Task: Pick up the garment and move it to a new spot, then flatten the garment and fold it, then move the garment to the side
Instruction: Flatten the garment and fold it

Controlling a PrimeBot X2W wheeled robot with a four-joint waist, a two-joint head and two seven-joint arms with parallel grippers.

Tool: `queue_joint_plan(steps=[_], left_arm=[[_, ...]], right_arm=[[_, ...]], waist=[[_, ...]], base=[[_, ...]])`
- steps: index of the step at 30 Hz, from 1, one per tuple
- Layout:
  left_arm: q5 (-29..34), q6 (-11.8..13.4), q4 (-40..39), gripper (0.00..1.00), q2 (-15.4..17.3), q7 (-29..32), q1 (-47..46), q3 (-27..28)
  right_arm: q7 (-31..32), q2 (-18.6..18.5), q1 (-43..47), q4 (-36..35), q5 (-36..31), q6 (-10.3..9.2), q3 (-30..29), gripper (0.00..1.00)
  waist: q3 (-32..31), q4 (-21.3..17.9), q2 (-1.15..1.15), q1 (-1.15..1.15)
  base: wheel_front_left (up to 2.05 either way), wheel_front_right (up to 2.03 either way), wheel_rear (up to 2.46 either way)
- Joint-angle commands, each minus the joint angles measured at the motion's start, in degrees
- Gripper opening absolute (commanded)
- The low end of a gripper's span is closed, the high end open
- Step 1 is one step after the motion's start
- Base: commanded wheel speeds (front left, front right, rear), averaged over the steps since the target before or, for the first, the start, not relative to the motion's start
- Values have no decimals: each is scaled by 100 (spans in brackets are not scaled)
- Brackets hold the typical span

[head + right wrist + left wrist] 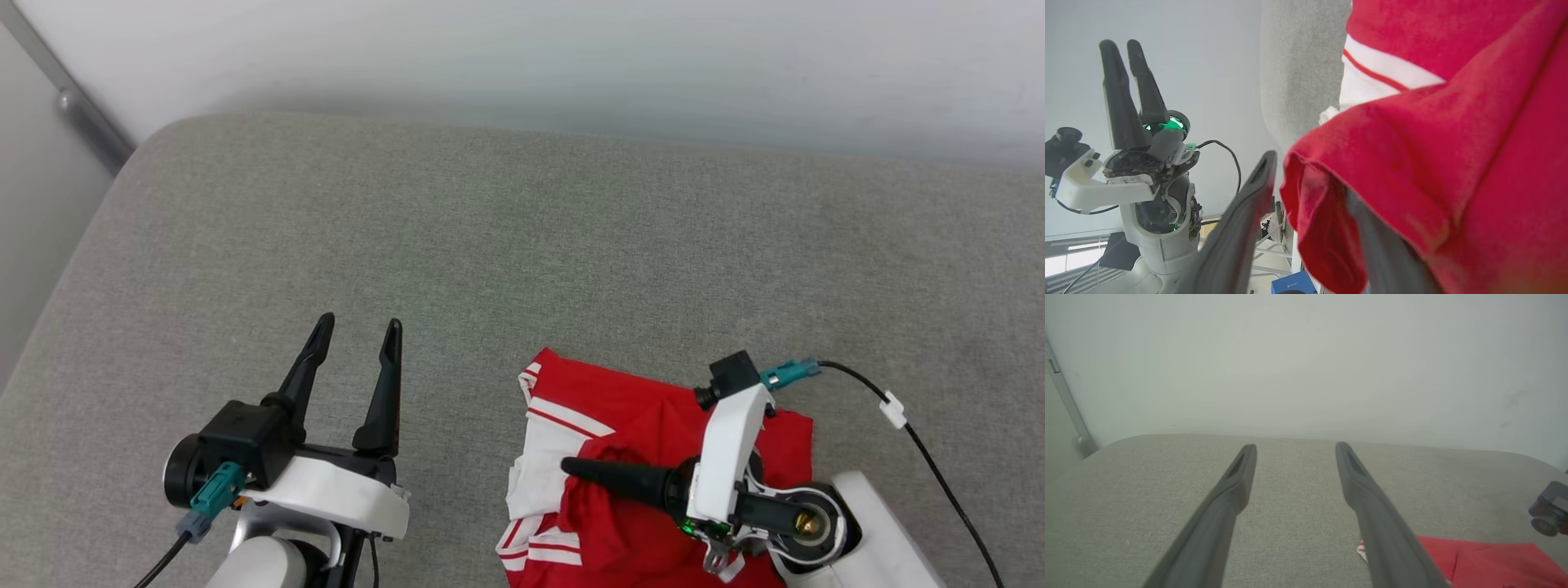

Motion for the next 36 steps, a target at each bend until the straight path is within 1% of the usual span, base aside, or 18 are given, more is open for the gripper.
queue_joint_plan(steps=[1,5,11,15,18,21,24,27,31,32,36], left_arm=[[-11,-30,16,100,-4,-28,-48,6],[-21,-24,47,100,18,-40,-35,15],[-40,12,81,100,55,-51,16,29],[-58,56,93,100,81,-46,70,48],[-70,74,101,100,105,-46,112,62],[-86,111,110,100,128,-55,132,105],[-118,134,135,100,155,-68,144,162],[-111,166,168,100,182,-101,178,219],[-105,160,226,100,193,-146,219,249],[-105,160,226,100,193,-146,219,249],[-79,150,333,100,220,-180,308,264]], right_arm=[[-10,5,-96,2,-50,-2,57,100],[-55,-101,-201,-359,-248,-2,284,100],[-504,-605,-130,-1127,-1001,-2,643,100],[-889,-1031,58,-1500,-1709,-2,590,100],[-1419,-1307,230,-1663,-2563,-2,244,100],[-1945,-1431,461,-1791,-3373,-2,-307,100],[-2495,-1440,718,-1994,-4136,-2,-947,100],[-3013,-1282,1023,-2242,-4757,-2,-1518,100],[-3680,-1090,1412,-2573,-5179,-2,-2092,100],[-3680,-1090,1412,-2573,-5179,-2,-2092,100],[-4320,-910,1773,-2895,-5414,-2,-2302,100]], waist=[[2,-17,0,0],[-14,-68,0,0],[-88,-196,0,0],[-138,-311,0,0],[-174,-389,0,0],[-198,-484,0,0],[-225,-563,0,0],[-254,-627,0,0],[-296,-681,0,0],[-296,-681,0,0],[-400,-759,0,0]], base=[[0,0,0],[0,0,0],[0,0,0],[0,0,0],[0,0,0],[0,0,0],[0,0,0],[0,0,0],[0,0,0],[0,0,0],[0,0,0]])
